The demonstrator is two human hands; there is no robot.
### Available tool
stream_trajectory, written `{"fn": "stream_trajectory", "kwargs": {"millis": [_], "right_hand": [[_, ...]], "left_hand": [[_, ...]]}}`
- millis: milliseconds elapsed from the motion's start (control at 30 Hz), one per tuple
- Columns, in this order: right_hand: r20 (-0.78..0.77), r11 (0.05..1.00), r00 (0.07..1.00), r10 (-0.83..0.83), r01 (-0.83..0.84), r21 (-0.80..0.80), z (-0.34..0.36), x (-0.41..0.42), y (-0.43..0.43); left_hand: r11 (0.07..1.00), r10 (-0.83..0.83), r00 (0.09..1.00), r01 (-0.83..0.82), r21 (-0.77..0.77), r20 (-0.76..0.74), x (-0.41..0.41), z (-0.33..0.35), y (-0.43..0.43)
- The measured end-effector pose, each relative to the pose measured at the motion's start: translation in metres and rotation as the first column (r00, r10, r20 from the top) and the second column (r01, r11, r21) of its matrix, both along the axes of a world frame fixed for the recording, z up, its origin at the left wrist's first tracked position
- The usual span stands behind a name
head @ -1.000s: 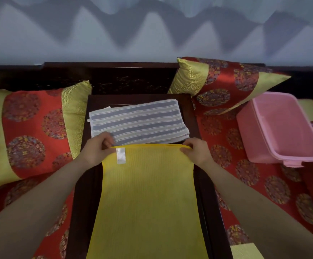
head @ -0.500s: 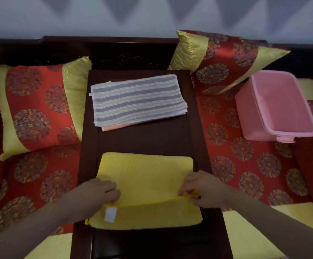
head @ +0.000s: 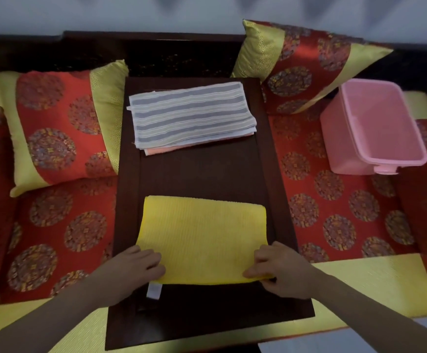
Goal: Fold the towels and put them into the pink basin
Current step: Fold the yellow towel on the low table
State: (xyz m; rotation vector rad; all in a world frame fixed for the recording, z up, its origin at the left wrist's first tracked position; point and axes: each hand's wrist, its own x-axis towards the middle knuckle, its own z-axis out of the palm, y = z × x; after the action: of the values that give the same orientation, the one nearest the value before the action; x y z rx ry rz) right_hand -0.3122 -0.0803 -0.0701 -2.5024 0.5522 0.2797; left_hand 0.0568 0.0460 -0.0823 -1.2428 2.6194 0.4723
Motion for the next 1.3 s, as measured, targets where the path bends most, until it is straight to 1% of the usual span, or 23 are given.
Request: {"fn": "stream_trajectory", "kwargs": {"millis": [67,100,133,167,200,233,267,300,333,367,400,467,533,600,667,733,800,900,1000,1133,1167,1233,1300], "right_hand": [[-0.129,0.999,0.991,0.038,-0.034,0.036,-0.002,0.003,0.000],[-0.191,0.993,0.982,0.003,0.019,0.115,-0.001,0.004,-0.001],[-0.190,0.963,0.976,-0.108,0.150,0.222,0.001,0.006,-0.001],[-0.115,0.896,0.944,-0.308,0.329,0.299,0.002,0.008,-0.003],[-0.004,0.784,0.830,-0.557,0.528,0.327,0.001,0.009,-0.006],[0.082,0.638,0.649,-0.756,0.704,0.312,-0.001,0.012,-0.011],[0.095,0.483,0.477,-0.874,0.830,0.281,-0.003,0.016,-0.014],[0.044,0.345,0.345,-0.937,0.904,0.252,-0.006,0.021,-0.017],[-0.042,0.240,0.256,-0.966,0.943,0.231,-0.009,0.026,-0.017],[-0.119,0.179,0.207,-0.971,0.960,0.214,-0.011,0.031,-0.018],[-0.184,0.157,0.191,-0.964,0.970,0.184,-0.012,0.036,-0.017],[-0.262,0.203,0.224,-0.939,0.973,0.106,-0.016,0.045,-0.016],[-0.259,0.301,0.312,-0.914,0.950,0.080,-0.022,0.053,-0.011],[-0.164,0.363,0.381,-0.910,0.923,0.129,-0.016,0.059,-0.011],[-0.051,0.345,0.371,-0.927,0.899,0.271,0.003,0.064,-0.018],[0.107,0.357,0.341,-0.934,0.870,0.340,0.027,0.072,-0.038],[0.257,0.384,0.310,-0.915,0.864,0.325,0.050,0.084,-0.073],[0.370,0.424,0.306,-0.877,0.855,0.299,0.074,0.113,-0.144],[0.380,0.442,0.329,-0.865,0.857,0.264,0.079,0.145,-0.212],[0.398,0.477,0.371,-0.839,0.854,0.209,0.054,0.176,-0.270],[0.405,0.494,0.399,-0.823,0.854,0.164,0.046,0.180,-0.278],[0.409,0.515,0.445,-0.797,0.854,0.074,0.030,0.187,-0.289],[0.415,0.531,0.482,-0.772,0.847,0.005,0.016,0.189,-0.290]], "left_hand": [[0.997,0.054,0.999,-0.054,0.047,0.008,0.001,0.001,-0.001],[0.987,0.112,0.994,-0.110,0.119,-0.011,0.004,0.006,-0.004],[0.952,0.208,0.977,-0.189,0.239,-0.056,0.008,0.009,-0.009],[0.861,0.372,0.922,-0.299,0.411,-0.109,0.007,0.015,-0.017],[0.724,0.582,0.792,-0.402,0.561,-0.183,0.005,0.018,-0.025],[0.633,0.746,0.604,-0.509,0.584,-0.282,0.004,0.016,-0.032],[0.533,0.845,0.384,-0.649,0.542,-0.372,0.003,0.009,-0.042],[0.386,0.901,0.203,-0.777,0.497,-0.383,0.001,0.005,-0.051],[0.219,0.942,0.060,-0.853,0.473,-0.329,-0.002,0.001,-0.058],[0.081,0.970,-0.035,-0.885,0.458,-0.241,-0.004,-0.001,-0.065],[0.020,0.986,-0.058,-0.893,0.450,-0.157,-0.006,-0.005,-0.069],[0.054,0.997,0.018,-0.866,0.498,-0.076,-0.011,-0.003,-0.077],[0.088,0.994,0.028,-0.798,0.596,-0.110,-0.016,0.006,-0.078],[0.153,0.979,0.029,-0.763,0.628,-0.204,-0.020,0.015,-0.079],[0.263,0.940,0.063,-0.757,0.598,-0.335,-0.019,0.030,-0.084],[0.289,0.892,-0.005,-0.763,0.579,-0.452,-0.009,0.050,-0.100],[0.272,0.833,-0.102,-0.780,0.563,-0.543,0.003,0.069,-0.128],[0.238,0.768,-0.186,-0.805,0.543,-0.613,0.022,0.089,-0.179],[0.163,0.734,-0.279,-0.813,0.559,-0.619,0.040,0.087,-0.226],[0.025,0.717,-0.426,-0.775,0.631,-0.552,0.058,0.058,-0.273],[-0.007,0.727,-0.433,-0.780,0.625,-0.533,0.061,0.049,-0.280],[-0.057,0.757,-0.396,-0.832,0.551,-0.520,0.063,0.033,-0.293],[-0.070,0.757,-0.305,-0.917,0.394,-0.577,0.062,0.021,-0.297]]}}
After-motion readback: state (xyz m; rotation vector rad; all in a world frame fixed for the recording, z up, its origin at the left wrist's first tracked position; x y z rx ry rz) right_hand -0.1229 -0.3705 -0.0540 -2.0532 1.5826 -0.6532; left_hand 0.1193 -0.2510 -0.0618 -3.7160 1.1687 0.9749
